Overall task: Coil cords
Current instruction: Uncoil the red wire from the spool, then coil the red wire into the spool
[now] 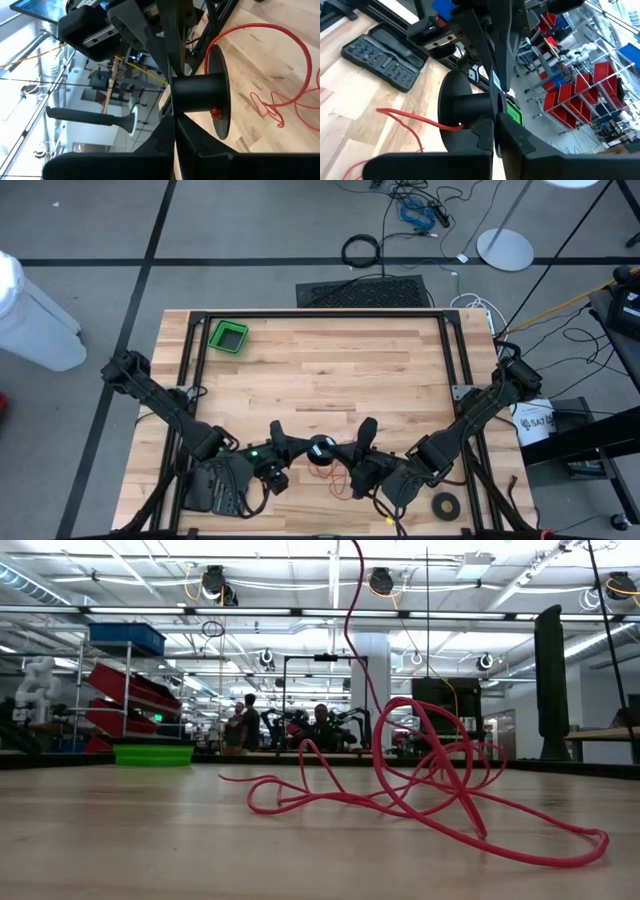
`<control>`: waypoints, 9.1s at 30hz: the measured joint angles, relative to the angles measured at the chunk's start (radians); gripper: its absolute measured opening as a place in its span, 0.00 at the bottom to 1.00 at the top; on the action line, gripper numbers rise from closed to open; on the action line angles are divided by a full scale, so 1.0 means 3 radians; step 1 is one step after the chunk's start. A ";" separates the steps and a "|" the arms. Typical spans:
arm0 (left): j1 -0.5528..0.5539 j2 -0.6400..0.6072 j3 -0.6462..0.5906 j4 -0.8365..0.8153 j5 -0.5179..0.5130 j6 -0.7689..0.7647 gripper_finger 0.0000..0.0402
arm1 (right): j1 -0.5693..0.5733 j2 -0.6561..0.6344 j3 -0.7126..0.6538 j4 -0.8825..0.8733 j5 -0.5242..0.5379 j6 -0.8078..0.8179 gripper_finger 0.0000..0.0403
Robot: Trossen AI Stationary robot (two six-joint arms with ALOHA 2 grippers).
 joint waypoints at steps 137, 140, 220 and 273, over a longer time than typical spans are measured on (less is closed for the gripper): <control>0.0221 0.0204 0.0001 0.0738 0.0983 -0.1951 0.41 | 0.0237 -0.0333 -0.0003 -0.0090 0.0850 0.1018 0.00; 0.0221 0.0203 0.0001 0.0739 0.0983 -0.1951 0.41 | 0.0237 -0.0333 -0.0003 -0.0090 0.0850 0.1018 0.00; 0.0134 0.0086 0.0001 0.0591 0.0917 -0.1900 0.24 | 0.0236 -0.0333 -0.0003 -0.0096 0.0850 0.1016 0.00; 0.0239 0.0123 0.0004 0.0650 0.1056 -0.2055 0.24 | 0.0237 -0.0333 -0.0003 -0.0095 0.0850 0.1017 0.00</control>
